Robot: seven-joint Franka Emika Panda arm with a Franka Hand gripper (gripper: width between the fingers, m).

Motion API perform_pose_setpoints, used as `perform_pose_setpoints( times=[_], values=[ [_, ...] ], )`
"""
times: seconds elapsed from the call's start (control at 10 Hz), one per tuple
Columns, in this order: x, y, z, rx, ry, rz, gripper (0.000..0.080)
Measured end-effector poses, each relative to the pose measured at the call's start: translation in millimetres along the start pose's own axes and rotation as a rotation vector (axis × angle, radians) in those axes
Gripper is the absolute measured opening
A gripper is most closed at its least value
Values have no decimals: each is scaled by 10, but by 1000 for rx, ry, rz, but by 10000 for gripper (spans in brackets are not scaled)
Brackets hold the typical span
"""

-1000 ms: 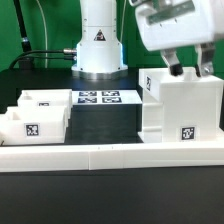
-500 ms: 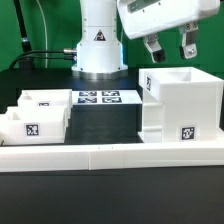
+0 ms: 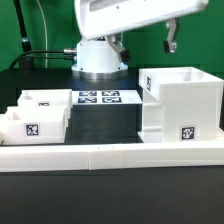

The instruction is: Assemble drawer

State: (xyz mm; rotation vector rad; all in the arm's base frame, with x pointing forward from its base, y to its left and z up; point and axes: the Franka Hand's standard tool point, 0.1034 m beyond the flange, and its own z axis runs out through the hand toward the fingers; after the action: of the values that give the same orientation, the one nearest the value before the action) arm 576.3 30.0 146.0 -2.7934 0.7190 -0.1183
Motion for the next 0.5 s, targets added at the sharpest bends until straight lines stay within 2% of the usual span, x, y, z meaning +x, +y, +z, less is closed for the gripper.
perform_pose_setpoints(
  times=[0.1,0.3,0.5],
  values=[
    [60,124,-25,-2,4,-134,649],
    [46,100,-12,-5,4,-217,649],
    [63,137,-12,-7,4,-329,649]
  ],
)
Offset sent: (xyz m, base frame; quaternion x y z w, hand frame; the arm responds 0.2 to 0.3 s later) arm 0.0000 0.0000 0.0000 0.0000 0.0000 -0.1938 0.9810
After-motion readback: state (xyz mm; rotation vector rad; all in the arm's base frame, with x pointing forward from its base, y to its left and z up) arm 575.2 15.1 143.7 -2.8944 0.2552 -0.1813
